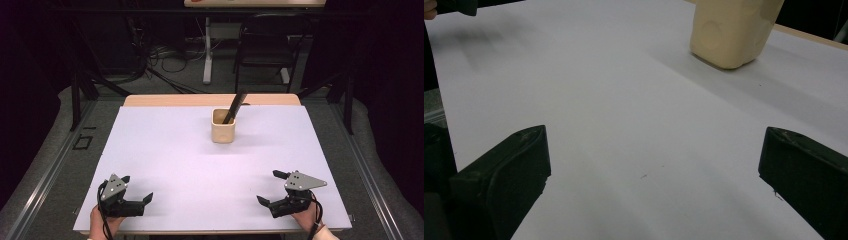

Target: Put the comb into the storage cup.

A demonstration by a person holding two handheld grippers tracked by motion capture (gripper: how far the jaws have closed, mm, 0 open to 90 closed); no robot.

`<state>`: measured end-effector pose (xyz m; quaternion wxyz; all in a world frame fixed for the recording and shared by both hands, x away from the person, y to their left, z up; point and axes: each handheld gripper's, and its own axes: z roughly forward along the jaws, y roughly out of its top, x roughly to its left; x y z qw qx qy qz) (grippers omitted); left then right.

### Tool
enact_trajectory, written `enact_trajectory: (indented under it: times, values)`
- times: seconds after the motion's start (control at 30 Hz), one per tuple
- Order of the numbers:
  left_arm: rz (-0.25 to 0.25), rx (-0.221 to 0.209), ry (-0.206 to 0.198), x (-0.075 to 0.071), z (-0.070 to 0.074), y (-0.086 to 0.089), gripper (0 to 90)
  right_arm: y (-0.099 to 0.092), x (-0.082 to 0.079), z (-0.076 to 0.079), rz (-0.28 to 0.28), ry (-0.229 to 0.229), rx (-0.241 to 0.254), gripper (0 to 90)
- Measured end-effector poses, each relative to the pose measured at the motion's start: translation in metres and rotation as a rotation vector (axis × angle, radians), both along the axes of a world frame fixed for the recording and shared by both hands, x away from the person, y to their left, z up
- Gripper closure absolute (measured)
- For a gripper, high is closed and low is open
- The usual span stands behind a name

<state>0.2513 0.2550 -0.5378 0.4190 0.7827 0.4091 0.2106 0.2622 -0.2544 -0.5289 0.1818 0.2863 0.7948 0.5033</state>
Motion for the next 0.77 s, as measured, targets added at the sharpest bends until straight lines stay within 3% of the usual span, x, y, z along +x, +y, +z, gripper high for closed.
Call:
enact_trajectory:
  times: [0.43,0.77]
  values:
    - [-0.027,-0.005,-0.084,-0.016,-0.008,0.003,0.0,0.000,0.000,0.000,0.003,-0.001,0.001,0.0]
    - [-0.059,-0.014,-0.087,-0.011,-0.010,0.004,0.0,0.000,0.000,0.000,0.001,-0.009,0.002,0.0]
